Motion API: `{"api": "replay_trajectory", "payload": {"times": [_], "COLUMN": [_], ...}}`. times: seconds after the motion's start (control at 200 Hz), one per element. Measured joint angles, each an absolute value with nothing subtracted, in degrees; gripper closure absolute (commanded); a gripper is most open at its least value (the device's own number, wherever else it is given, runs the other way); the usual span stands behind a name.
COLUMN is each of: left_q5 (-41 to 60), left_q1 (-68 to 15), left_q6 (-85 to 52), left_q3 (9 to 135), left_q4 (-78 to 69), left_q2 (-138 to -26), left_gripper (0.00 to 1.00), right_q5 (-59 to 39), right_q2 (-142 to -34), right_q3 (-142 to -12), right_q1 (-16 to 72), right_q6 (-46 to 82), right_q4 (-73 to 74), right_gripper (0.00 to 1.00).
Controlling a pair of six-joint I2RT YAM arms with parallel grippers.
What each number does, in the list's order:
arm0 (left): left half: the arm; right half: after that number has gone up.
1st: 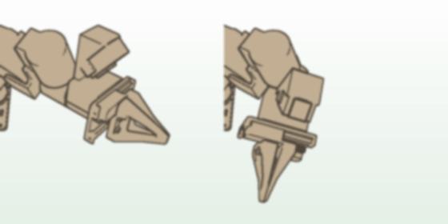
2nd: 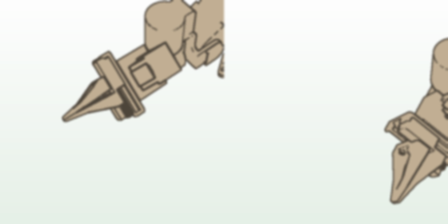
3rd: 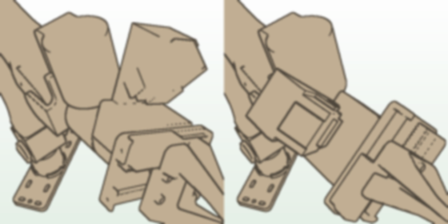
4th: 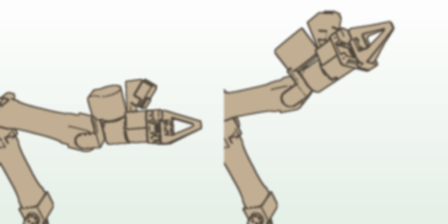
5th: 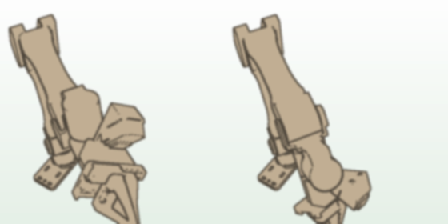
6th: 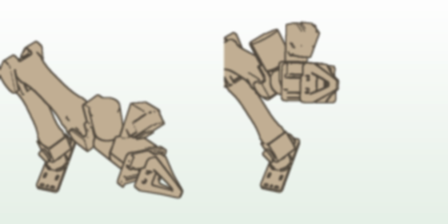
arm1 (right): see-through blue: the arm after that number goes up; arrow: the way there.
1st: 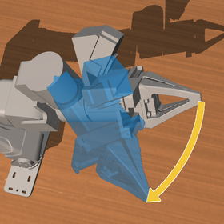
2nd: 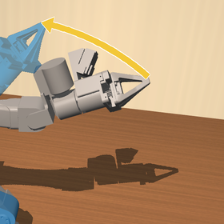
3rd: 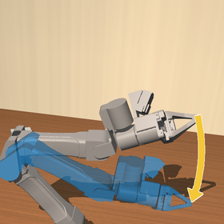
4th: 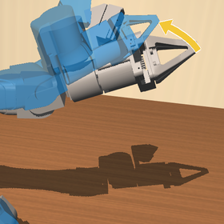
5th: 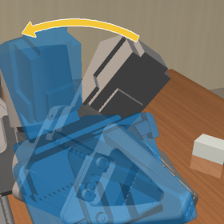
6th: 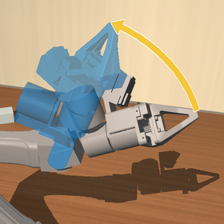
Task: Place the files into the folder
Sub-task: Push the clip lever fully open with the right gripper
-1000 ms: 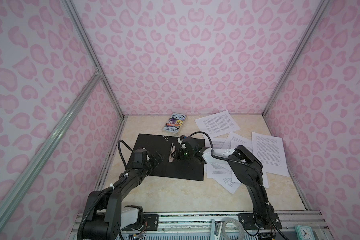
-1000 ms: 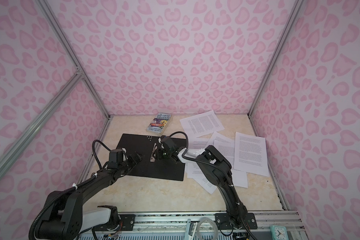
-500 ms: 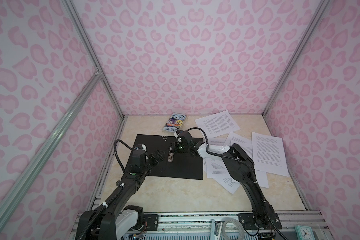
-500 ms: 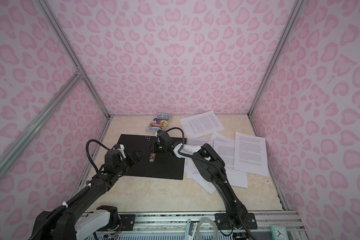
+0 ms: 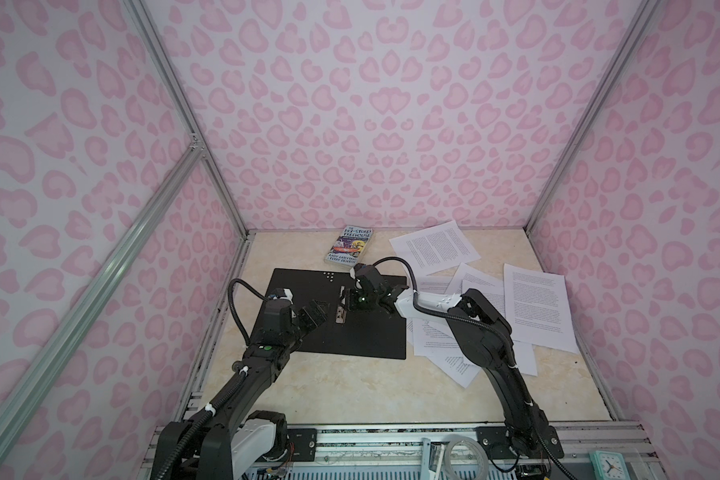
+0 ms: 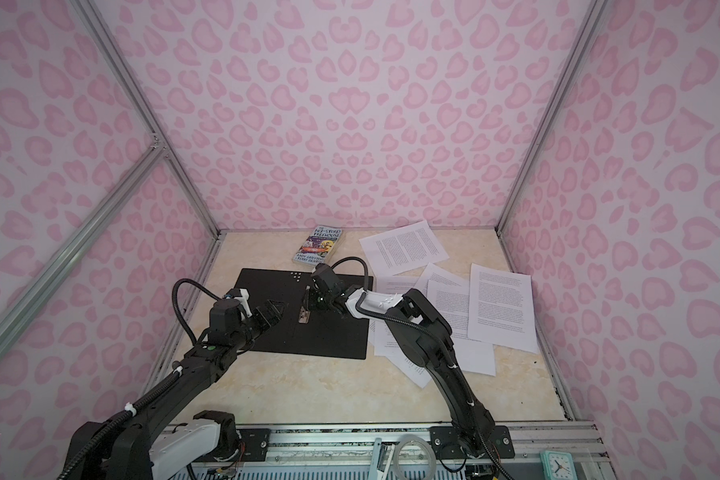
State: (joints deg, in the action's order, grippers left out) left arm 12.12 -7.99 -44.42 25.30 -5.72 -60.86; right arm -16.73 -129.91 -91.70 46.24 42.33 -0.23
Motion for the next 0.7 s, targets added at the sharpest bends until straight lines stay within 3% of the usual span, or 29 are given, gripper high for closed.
{"api": "replay_trajectory", "payload": {"times": [0.285,0.7], "left_q5": [12.1,12.2], "left_q1": [-8.0,-8.0], "left_q6": [-44.4,-44.4], "left_q3": [25.3,25.2], "left_q4": [-5.7,-5.7], "left_q2": [-60.9,-60.8], "left_gripper": [0.02,0.02], "right_q5": [-18.4,-21.9], "right_q2": [-131.6,-132.5], "right_q3": [-92.5,-92.0], "right_q1": [46.1,45.6], "right_q6": [42.5,44.4], "right_q4": [0.4,3.9], "right_gripper": [0.63,0.79]}}
